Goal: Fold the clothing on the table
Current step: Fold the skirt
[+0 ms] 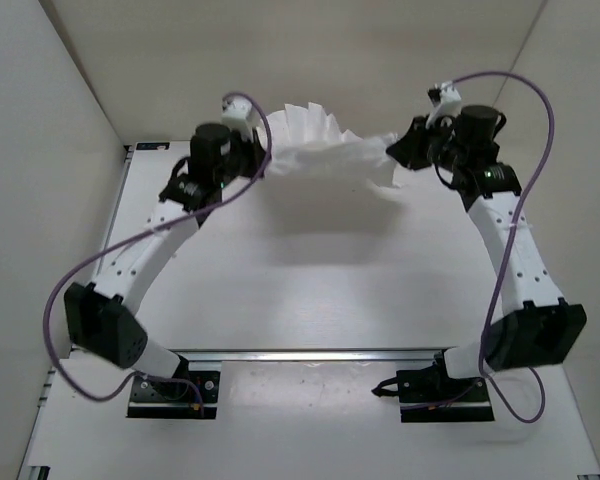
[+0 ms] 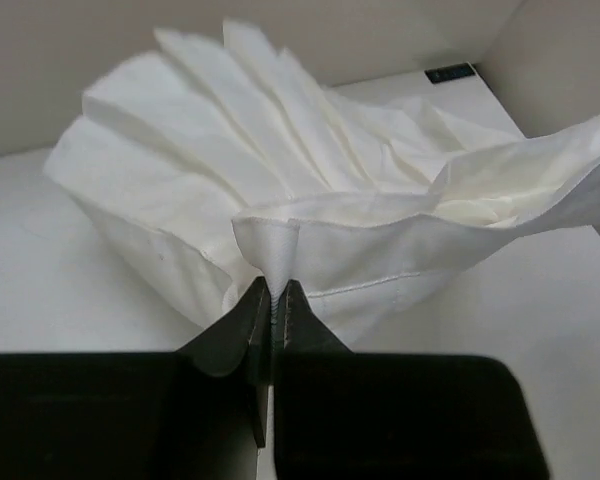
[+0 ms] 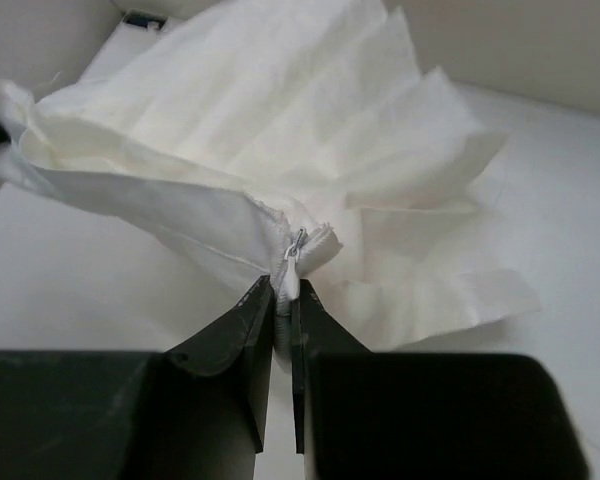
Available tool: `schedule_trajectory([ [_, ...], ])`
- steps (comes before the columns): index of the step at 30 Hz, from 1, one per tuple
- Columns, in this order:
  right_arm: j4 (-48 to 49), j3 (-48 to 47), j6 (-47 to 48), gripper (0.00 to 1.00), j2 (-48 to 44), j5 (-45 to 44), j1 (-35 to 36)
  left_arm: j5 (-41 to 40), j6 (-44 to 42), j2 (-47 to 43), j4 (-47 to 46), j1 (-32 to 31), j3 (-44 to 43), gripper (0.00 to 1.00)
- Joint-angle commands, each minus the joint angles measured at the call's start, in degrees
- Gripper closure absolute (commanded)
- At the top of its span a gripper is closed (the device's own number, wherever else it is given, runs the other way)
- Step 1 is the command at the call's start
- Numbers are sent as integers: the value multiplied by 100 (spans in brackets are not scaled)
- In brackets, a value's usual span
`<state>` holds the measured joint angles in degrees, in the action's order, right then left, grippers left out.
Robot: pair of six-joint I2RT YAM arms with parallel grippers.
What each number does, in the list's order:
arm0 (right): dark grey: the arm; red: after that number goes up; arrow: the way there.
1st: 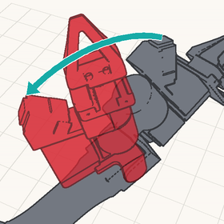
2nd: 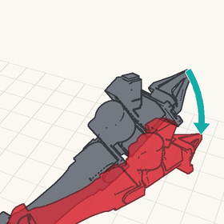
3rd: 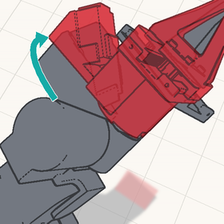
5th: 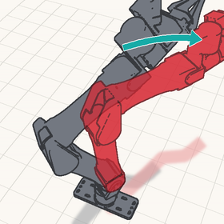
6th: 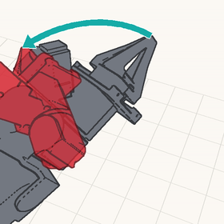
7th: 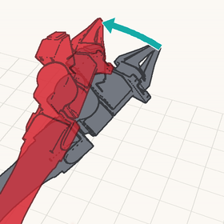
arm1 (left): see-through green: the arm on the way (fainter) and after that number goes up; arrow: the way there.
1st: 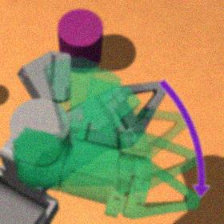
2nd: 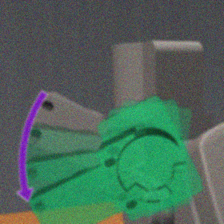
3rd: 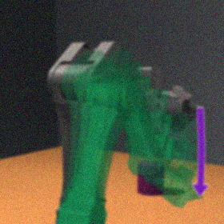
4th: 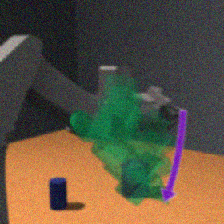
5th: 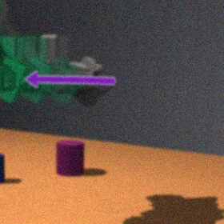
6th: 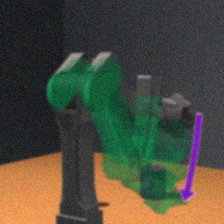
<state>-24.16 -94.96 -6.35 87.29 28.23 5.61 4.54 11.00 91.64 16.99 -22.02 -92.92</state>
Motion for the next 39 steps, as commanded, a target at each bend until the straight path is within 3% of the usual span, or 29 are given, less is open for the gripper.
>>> schedule_trajectory([
  [1, 298, 1688, -120, 100, -492, -133, 36, -365, 68, -985, -205, -363, 2306, 100],
  [4, 245, 3050, -138, 99, -1142, -317, 483, -627, 226, -1926, 13, -758, 3689, 100],
  [7, 184, 4194, -419, 100, -1757, -353, 915, -639, 665, -2823, 462, -1093, 4509, 100],
  [10, 263, 4740, -823, 100, -2013, -169, 934, -481, 1026, -3388, 639, -989, 4731, 100],
  [12, 560, 4889, -894, 100, -1927, 7, 811, -367, 931, -3285, 525, -726, 4705, 100],
  [18, 386, 4171, -350, 100, -786, -81, 574, 11, 595, -1598, 359, -304, 4195, 100],
  [24, 877, 3670, -218, 100, 235, 165, 415, -322, 763, -105, -239, -57, 3756, 100],
  [30, 861, 2871, 107, 100, 1544, 131, 318, -445, 842, 688, -381, 119, 3404, 100],
  [36, 703, 2061, 64, 100, 2345, 244, 169, -551, 895, 865, -548, 137, 3307, 100],
  [37, 737, 1999, 20, 96, 2407, 323, 117, -507, 903, 847, -574, 180, 3211, 100],
  [38, 703, 1903, -24, 92, 2459, 402, 142, -524, 877, 908, -557, 215, 3210, 87],
  [39, 720, 1841, -50, 78, 2460, 525, 47, -498, 860, 952, -539, 259, 3080, 81],
])
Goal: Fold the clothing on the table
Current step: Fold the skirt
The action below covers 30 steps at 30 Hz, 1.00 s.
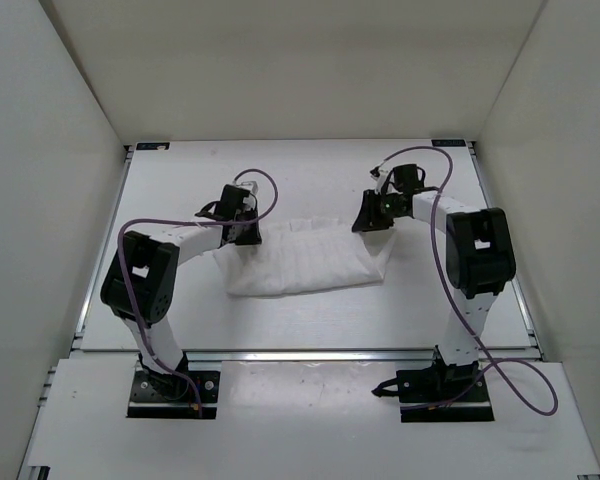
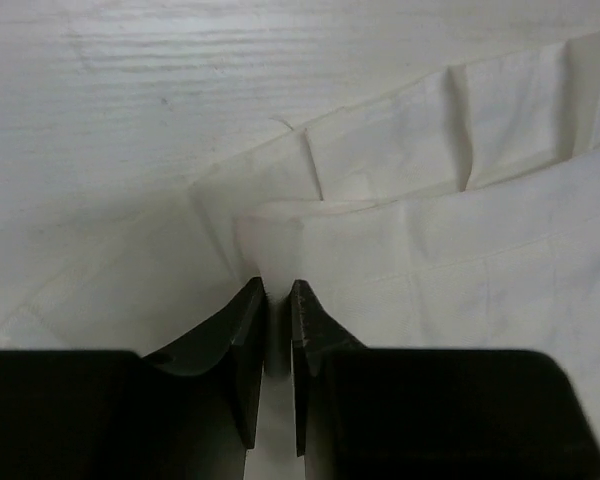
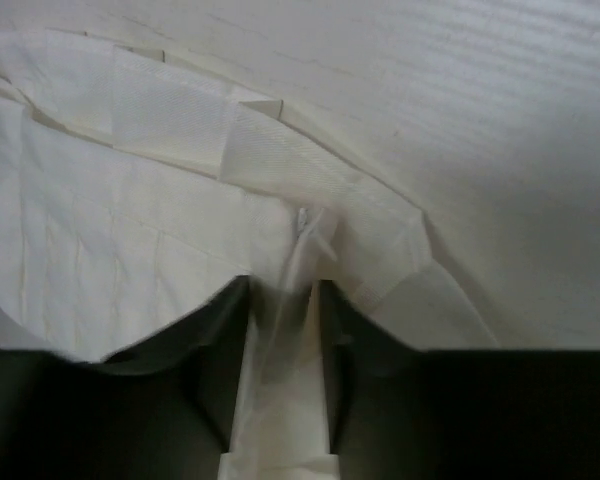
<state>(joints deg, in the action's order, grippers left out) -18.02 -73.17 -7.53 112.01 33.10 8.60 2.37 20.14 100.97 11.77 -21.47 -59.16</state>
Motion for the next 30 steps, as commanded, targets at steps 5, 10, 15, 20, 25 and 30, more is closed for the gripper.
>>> schedule_trajectory([
  [5, 18, -479, 146, 31, -546, -136, -306, -307, -81, -86, 254, 276, -684, 32],
  [10, -526, -243, 427, 7, -1057, -1128, -157, -773, -353, -568, 686, 56, -747, 23],
  [15, -914, 406, 174, 6, -1435, -1368, -245, -1107, -266, -1272, 853, -278, -167, 24],
  [20, -590, 1216, -2, 6, -1796, -1368, -122, -1151, -151, -1554, 844, -357, 352, 24],
  [25, -475, 1288, -64, 5, -1639, -1526, 106, -1212, -160, -1343, 976, -393, 370, 24],
  [30, -282, 1305, -258, 5, -1226, -1185, 125, -1169, -142, -1176, 933, -375, 650, 25],
])
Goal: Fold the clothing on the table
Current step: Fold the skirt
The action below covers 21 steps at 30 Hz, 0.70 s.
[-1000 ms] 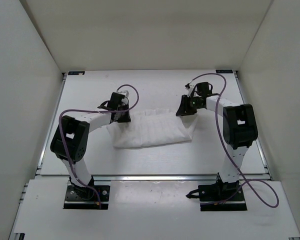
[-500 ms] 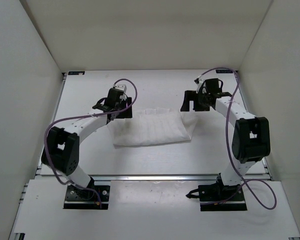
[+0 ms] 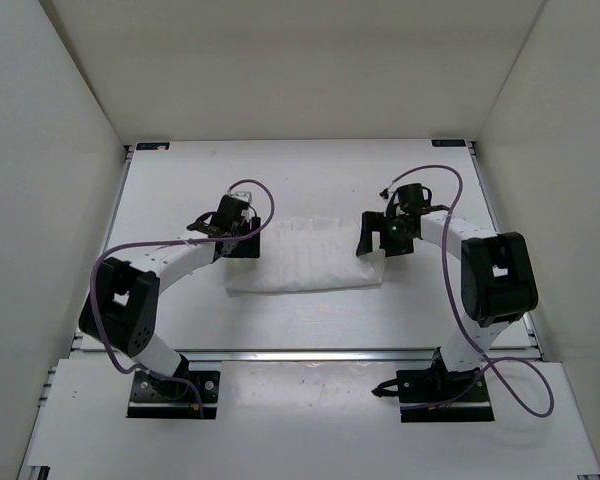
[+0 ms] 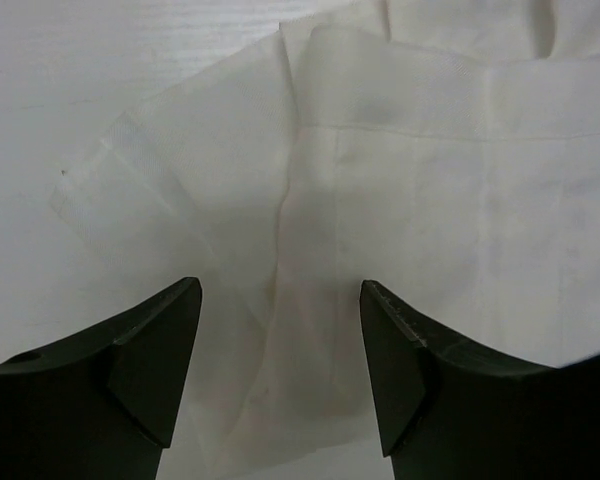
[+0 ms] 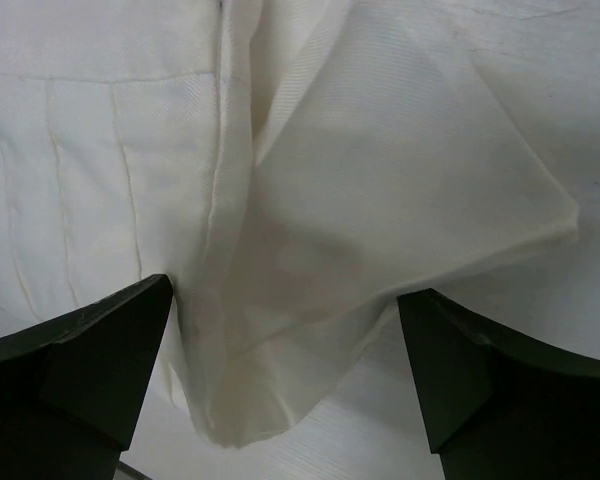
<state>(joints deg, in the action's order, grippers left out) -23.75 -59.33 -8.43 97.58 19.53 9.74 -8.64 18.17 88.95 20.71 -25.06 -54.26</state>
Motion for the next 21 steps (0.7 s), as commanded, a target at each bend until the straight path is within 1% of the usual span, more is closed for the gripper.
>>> schedule_trajectory([
  [1, 387, -70, -220, 6, 218, 235, 28, -15, 55, 52, 99, 1, 127, 25],
  [4, 494, -78, -256, 10, 410, 236, 133, -76, 28, 175, 56, 71, 170, 27],
  [6, 468, -166, -212, 16, 516, 236, 134, -102, 2, 307, 126, 80, 153, 27],
  [8, 389, -245, -142, 30, 657, 227, 151, -102, -24, 465, 170, 98, 83, 28],
  [9, 354, -280, -133, 34, 770, 235, 143, -137, -16, 518, 231, 98, 56, 29],
  [10, 301, -298, -116, 42, 832, 209, 142, -164, -33, 605, 293, 89, 4, 29],
  [11, 301, -351, -89, 54, 876, 218, 142, -233, -51, 676, 302, 115, -6, 28],
  [12, 222, -395, -54, 66, 972, 201, 134, -234, -60, 711, 320, 115, -14, 30],
  [13, 195, -447, -71, 74, 1069, 139, 116, -252, -60, 781, 337, 80, -14, 31],
  [14, 195, -491, -28, 86, 1131, 148, 134, -243, -60, 826, 346, 63, -23, 31],
  [15, 160, -518, 7, 94, 1193, 148, 142, -182, -51, 904, 346, 45, -41, 32],
  [16, 82, -614, 16, 98, 1280, 104, 116, -155, -51, 931, 355, 10, -41, 34],
  [17, 3, -676, 16, 100, 1342, 121, 142, -172, -51, 975, 364, 19, -84, 35],
  [18, -24, -763, 86, 100, 1360, 104, 142, -103, -33, 1019, 372, -34, -111, 37],
  [21, -77, -992, 157, 99, 1281, -1, 204, -76, 10, 1265, 390, -148, -286, 37],
])
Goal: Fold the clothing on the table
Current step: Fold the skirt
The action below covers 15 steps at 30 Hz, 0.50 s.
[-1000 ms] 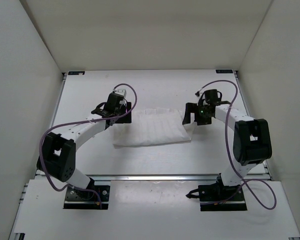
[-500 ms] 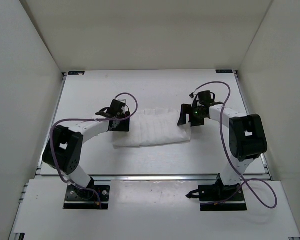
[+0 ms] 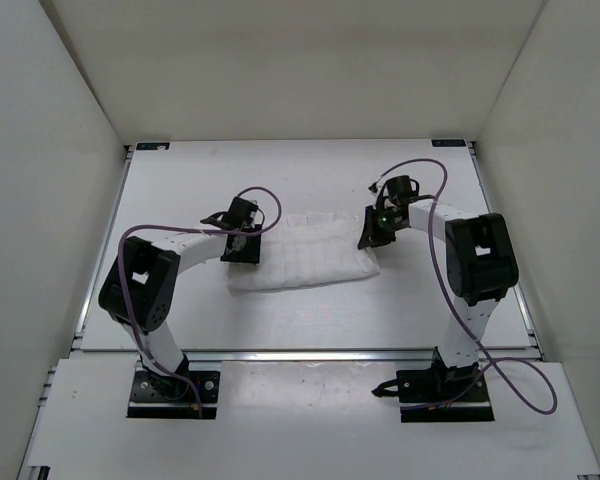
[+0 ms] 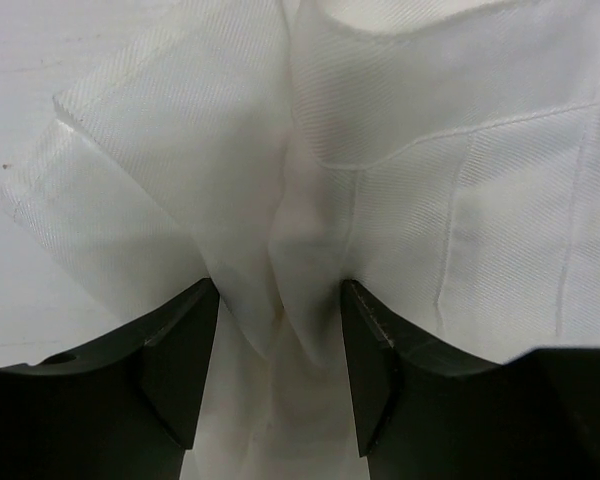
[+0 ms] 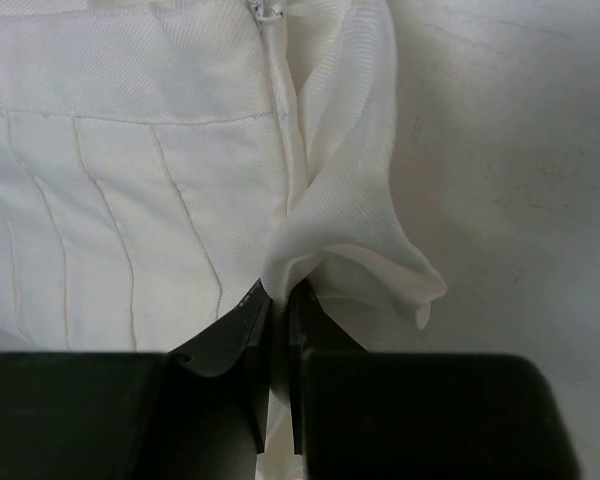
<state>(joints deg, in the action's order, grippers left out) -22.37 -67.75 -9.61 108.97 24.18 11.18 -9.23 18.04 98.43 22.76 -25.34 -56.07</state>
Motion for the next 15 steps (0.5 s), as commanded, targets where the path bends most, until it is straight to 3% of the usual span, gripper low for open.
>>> schedule_trajectory([
  [1, -276, -247, 240, 100, -14, -493, 51, 44, -46, 343, 219, -190, -140, 37],
  [8, -987, -1747, 451, 99, -578, -537, 59, 581, -134, 843, 465, -366, -842, 38],
  [15, -1323, -2840, 372, 99, -719, -793, 981, 1072, -293, 1047, 563, -322, -1283, 38],
])
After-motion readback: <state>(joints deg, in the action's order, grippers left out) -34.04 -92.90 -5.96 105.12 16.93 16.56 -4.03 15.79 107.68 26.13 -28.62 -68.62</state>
